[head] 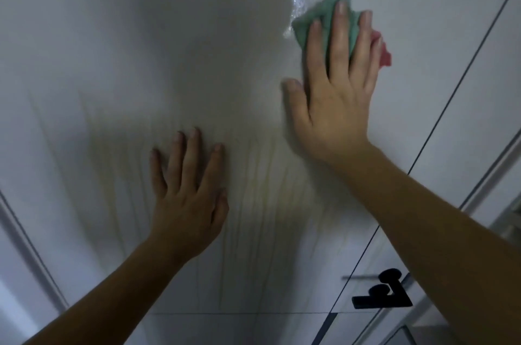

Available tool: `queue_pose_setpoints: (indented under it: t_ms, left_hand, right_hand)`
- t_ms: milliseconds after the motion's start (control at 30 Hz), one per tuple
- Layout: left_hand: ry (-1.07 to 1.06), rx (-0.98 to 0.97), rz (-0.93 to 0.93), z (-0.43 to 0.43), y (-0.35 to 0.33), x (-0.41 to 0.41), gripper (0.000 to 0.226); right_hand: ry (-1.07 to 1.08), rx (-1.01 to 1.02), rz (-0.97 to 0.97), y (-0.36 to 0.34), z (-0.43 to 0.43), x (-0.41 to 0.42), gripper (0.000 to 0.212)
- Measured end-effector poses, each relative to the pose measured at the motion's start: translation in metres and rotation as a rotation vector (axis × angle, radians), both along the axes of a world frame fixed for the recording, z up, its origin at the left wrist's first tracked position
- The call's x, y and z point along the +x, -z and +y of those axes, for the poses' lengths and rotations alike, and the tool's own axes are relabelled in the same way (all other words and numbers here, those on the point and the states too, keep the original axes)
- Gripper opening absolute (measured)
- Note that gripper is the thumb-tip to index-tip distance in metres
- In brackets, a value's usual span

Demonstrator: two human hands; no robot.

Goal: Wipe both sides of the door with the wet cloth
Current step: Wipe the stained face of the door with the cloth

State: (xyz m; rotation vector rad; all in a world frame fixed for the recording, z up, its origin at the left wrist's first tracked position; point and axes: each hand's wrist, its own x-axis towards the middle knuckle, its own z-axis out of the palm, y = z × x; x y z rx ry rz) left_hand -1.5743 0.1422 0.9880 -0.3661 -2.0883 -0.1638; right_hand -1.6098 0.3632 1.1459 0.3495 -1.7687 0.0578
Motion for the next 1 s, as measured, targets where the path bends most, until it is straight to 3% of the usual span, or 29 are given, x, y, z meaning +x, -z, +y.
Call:
queue_pose_setpoints:
  t_ms: [167,267,333,467,500,667,733,900,1000]
  left_hand:
    - [-0.007,-0.026,0.024,-0.004,0.001,-0.001,0.069]
    - [0.028,-0.029,0.034,-0.011,0.000,0.002,0.067]
    - [0.056,-0.028,0.030,-0.017,0.000,0.004,0.067]
    - [0.079,-0.015,0.006,-0.027,0.004,0.004,0.065]
    - [0.084,-0.009,0.001,-0.029,0.005,0.005,0.065]
    - [0.019,-0.026,-0.019,-0.035,0.008,0.008,0.068]
    - [0.007,-0.042,-0.027,-0.037,0.008,0.010,0.070]
    - [0.034,-0.051,-0.043,-0.041,0.004,0.012,0.069]
    - [0.059,-0.054,-0.047,-0.046,0.004,0.015,0.069]
  right_hand:
    - [-0.071,0.537,-0.136,0.074,-0.005,0.010,0.064]
    - [-0.057,0.680,-0.169,0.109,0.015,0.014,0.062]
    - [-0.038,0.646,-0.131,0.091,0.021,0.012,0.062]
    - [0.026,0.149,-0.017,0.026,0.001,-0.001,0.063]
    - [0.012,0.128,-0.004,0.029,-0.007,-0.001,0.063]
    - [-0.067,0.602,-0.169,0.138,0.000,0.015,0.065]
    - [-0.048,0.562,-0.131,0.129,0.010,0.012,0.063]
    - [0.007,0.020,-0.056,0.090,0.011,0.005,0.064]
    - [0.020,0.222,-0.163,0.146,-0.002,0.013,0.067]
